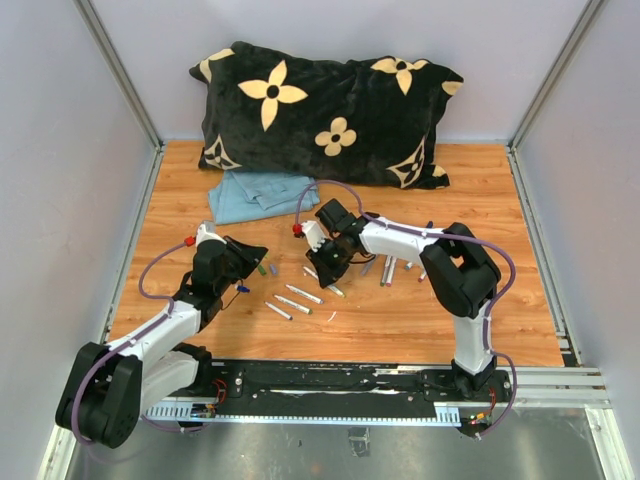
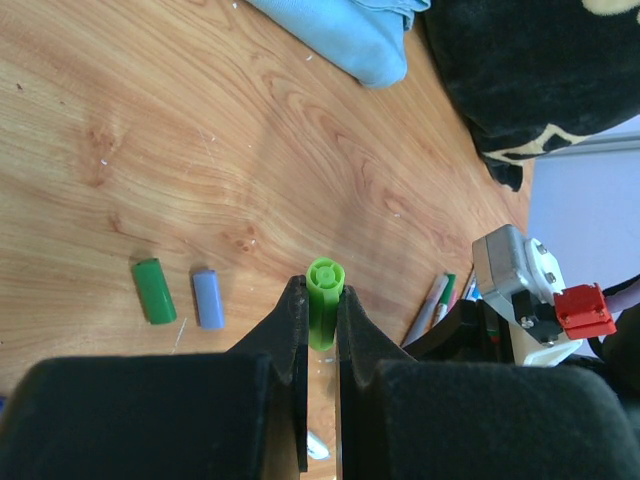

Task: Open the pen caps
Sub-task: Place the pen at the center of the board.

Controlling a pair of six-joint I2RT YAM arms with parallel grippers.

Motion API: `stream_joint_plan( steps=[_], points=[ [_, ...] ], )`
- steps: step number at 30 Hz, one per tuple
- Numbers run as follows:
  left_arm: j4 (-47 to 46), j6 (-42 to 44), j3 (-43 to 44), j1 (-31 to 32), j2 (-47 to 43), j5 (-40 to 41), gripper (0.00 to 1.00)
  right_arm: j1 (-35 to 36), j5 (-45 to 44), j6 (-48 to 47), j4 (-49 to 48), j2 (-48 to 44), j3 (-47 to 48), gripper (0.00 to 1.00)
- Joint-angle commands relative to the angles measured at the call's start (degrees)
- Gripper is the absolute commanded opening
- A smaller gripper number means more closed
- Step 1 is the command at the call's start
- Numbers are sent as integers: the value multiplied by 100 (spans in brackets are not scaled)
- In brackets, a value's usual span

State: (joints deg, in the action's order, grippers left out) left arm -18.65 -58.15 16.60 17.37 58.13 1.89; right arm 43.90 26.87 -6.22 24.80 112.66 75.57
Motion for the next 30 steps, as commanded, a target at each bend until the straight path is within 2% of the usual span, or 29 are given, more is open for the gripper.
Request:
stream_joint_plan(
  steps=[1, 12, 22, 30],
  points=[
    [-50, -41, -52, -34, 9, 77, 0, 141, -147, 115, 166, 59, 210, 14],
    [-150, -115, 15, -26, 283, -99, 0, 154, -18, 6, 342, 224, 297, 26],
    [-149, -153, 304, 346, 798, 83, 0, -19, 398, -436, 583, -437, 316, 40],
    [-131, -218, 706, 581, 1629, 197, 0, -484, 1204, -1171, 1052, -855, 306, 43]
  ],
)
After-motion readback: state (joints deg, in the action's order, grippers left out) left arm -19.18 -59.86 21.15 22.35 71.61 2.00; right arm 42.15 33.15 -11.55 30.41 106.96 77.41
